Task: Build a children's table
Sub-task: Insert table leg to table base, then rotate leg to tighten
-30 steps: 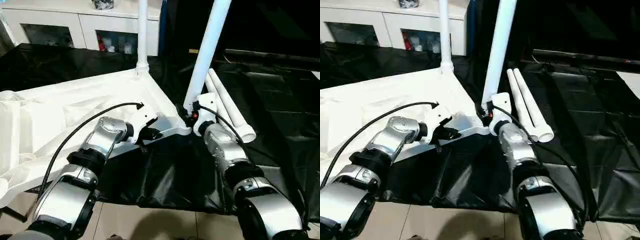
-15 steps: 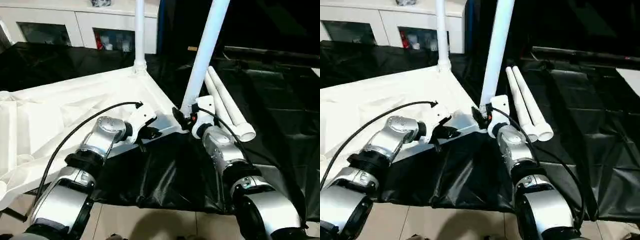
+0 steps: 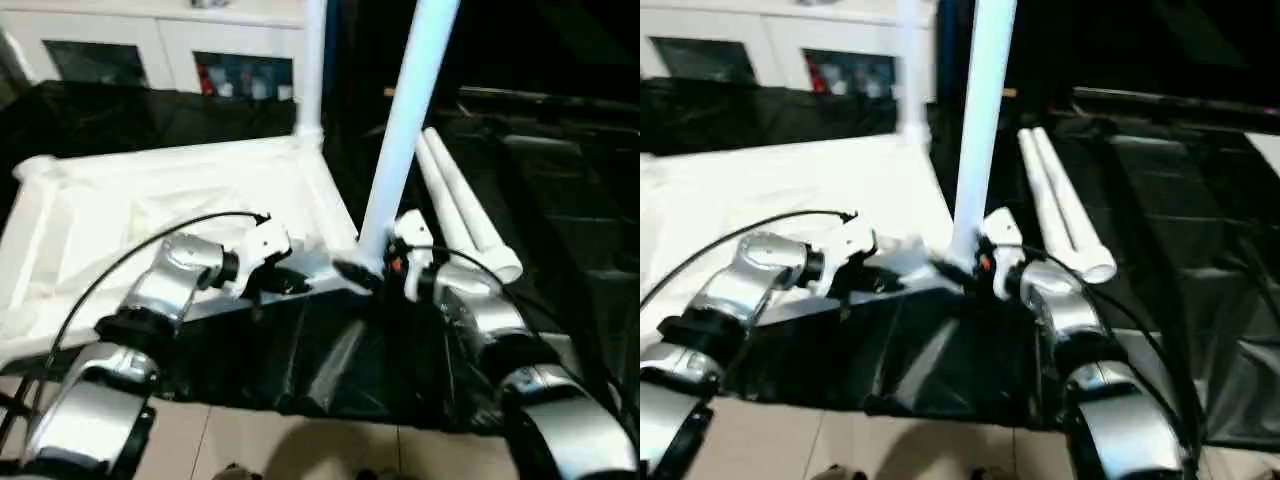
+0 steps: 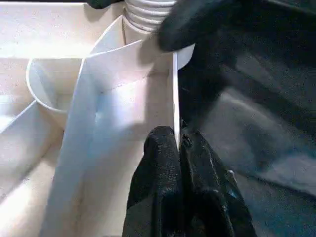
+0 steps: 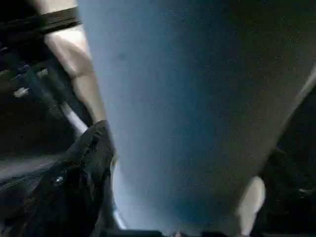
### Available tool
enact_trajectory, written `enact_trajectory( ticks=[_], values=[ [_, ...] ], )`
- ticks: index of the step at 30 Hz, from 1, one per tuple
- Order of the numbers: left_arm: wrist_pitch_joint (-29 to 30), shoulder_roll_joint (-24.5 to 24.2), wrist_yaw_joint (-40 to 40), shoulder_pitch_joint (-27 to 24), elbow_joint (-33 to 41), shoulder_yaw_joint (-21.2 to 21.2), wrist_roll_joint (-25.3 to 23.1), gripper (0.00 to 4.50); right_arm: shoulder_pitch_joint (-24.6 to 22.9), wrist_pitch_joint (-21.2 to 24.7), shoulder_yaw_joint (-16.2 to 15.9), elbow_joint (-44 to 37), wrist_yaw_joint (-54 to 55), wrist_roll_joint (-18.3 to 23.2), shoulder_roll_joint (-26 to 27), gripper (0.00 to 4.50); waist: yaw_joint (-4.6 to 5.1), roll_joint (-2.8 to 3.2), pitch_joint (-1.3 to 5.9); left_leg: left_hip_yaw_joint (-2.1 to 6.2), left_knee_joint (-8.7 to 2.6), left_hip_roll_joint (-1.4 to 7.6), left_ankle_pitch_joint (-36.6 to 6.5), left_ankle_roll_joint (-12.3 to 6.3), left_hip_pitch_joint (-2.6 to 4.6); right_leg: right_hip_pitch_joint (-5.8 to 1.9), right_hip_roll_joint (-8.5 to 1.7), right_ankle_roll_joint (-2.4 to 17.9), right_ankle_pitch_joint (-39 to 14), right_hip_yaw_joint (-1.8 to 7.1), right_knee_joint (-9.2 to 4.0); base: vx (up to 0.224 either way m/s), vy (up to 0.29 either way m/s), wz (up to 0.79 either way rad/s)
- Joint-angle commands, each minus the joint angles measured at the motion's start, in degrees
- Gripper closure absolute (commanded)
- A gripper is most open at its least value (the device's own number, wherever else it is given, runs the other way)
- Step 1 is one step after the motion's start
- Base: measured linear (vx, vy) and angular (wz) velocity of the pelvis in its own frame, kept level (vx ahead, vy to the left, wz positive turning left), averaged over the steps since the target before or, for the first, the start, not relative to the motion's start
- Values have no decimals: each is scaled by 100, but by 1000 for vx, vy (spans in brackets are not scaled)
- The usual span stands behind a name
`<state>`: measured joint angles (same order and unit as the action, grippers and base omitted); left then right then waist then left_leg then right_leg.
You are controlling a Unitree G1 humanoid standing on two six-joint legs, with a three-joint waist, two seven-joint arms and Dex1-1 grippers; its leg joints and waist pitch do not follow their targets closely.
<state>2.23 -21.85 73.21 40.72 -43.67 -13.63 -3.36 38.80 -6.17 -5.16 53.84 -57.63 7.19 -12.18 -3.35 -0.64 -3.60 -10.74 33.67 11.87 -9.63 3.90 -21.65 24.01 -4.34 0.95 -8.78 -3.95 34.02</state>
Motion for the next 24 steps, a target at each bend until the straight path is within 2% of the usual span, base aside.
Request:
enact_trajectory(
  ticks=[1,5,6,8,10,15,20,24],
  values=[
    [-165,5,488,-21,303,-127,238,450,-41,177,-237,-280,-634,27,-119,70,-8,52,419,21,-413,186,-1660,-205,121,-321,-344,1500,-1401,247,-354,0,0,0],
    [-218,-67,730,-80,339,-198,256,450,-81,183,-393,-373,-960,-49,-206,70,-20,52,433,15,-404,188,-1486,-226,109,-322,-351,1544,-1163,249,-323,0,0,0],
    [-246,-87,859,-102,341,-237,259,450,-91,185,-449,-411,-1105,-60,-222,95,-21,55,426,12,-405,186,-1495,-228,111,-315,-348,1552,-1182,248,-329,0,0,0],
    [-247,-93,887,-106,339,-245,258,450,-93,201,-468,-426,-1150,-57,-225,95,-22,50,419,14,-410,187,-1562,-193,119,-311,-353,1517,-1342,249,-342,0,0,0],
    [-306,-114,956,-109,323,-260,254,450,-133,290,-493,-529,-1297,-45,-249,127,-29,43,417,17,-414,185,-1573,-190,120,-318,-352,1472,-1432,249,-347,0,0,0],
    [-312,-122,1050,-109,291,-268,260,450,-178,395,-515,-636,-1401,-23,-262,156,-38,41,429,15,-406,185,-1466,-188,116,-320,-356,1479,-1343,250,-331,0,0,0],
    [-288,-119,1002,-87,200,-291,221,450,-327,690,-480,-835,-1377,81,-204,167,-60,34,432,5,-399,186,-1403,-220,125,-313,-351,1481,-1251,250,-327,0,0,0],
    [-206,-17,532,-3,31,-287,52,450,-358,671,-319,-716,-742,53,-15,168,-50,23,388,21,-426,171,-1761,-57,150,-289,-369,1284,-1992,254,-403,0,0,0]
  ],
)
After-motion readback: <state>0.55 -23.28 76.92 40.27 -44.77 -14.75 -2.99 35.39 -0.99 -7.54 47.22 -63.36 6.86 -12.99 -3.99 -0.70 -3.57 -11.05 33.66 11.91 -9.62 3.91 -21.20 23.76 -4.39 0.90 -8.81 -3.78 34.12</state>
